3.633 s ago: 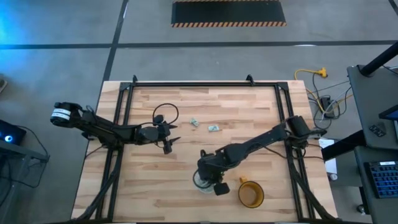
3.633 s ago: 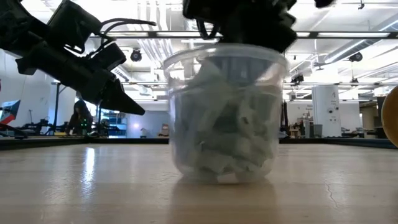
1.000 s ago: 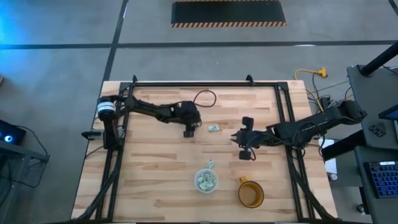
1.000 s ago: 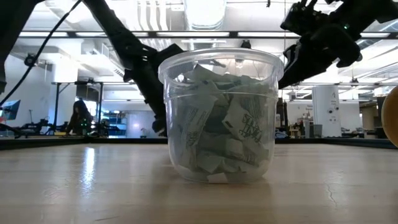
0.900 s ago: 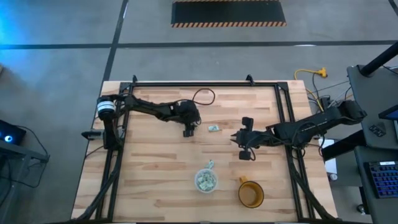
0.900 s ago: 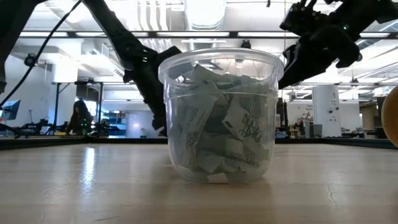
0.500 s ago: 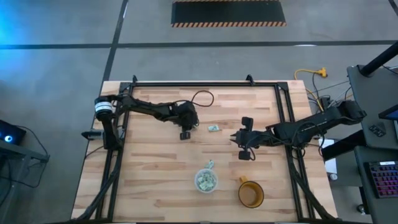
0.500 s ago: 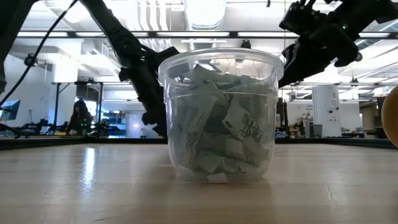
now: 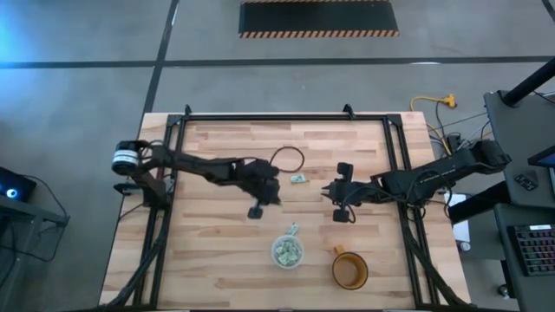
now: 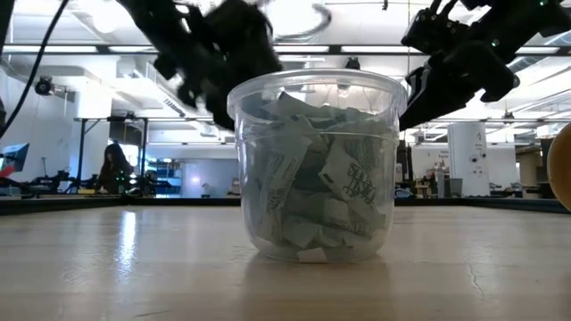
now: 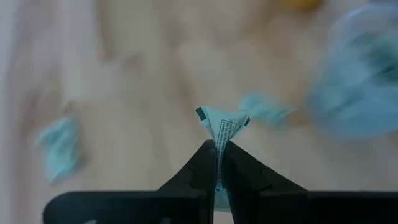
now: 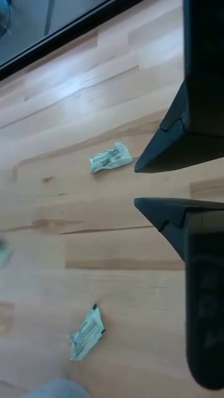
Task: Pick and place Stevia / Truvia into bins
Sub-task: Put the top left stevia packet into the transparent bin
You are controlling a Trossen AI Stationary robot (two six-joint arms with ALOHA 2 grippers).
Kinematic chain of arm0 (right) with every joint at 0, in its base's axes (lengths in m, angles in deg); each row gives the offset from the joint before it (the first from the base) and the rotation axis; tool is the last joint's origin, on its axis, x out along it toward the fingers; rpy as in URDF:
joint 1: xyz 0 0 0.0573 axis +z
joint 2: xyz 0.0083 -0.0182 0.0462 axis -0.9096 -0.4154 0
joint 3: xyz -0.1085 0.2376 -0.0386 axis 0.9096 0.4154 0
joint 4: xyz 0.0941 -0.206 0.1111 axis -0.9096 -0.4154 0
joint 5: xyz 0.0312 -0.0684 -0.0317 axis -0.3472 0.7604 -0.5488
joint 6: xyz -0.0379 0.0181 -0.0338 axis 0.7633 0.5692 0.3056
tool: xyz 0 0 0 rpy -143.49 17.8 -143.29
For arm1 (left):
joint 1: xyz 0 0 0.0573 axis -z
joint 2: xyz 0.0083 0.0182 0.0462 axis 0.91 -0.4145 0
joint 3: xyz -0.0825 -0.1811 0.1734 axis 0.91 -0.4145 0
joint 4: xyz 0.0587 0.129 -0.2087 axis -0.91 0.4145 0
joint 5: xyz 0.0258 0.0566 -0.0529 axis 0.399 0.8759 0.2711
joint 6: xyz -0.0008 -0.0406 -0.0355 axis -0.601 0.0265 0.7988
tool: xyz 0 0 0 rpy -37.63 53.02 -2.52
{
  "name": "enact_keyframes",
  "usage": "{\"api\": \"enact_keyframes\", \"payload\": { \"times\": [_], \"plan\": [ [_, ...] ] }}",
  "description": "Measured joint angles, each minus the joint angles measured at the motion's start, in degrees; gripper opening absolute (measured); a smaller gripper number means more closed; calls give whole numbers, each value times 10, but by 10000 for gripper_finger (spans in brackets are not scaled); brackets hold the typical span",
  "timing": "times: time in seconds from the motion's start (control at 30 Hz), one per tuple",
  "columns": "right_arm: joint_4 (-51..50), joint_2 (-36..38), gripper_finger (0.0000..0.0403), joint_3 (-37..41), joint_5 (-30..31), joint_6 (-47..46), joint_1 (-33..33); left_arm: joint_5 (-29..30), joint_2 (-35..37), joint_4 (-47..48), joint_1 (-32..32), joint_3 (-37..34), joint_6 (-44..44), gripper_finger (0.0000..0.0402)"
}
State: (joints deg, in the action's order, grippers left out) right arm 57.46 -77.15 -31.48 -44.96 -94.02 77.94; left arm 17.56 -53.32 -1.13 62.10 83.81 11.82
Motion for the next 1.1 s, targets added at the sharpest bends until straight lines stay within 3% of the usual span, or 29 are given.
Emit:
{"api": "enact_keyframes", "payload": {
  "times": [0.37, 1.1],
  "plan": [
    [6, 0, 64, 3, 1, 0, -4, -87, 4, -120, 94, -2, -1, 11],
    [31, 0, 59, 4, 0, -2, -5, -91, -59, -230, 152, 3, 15, 20]
  ]
}}
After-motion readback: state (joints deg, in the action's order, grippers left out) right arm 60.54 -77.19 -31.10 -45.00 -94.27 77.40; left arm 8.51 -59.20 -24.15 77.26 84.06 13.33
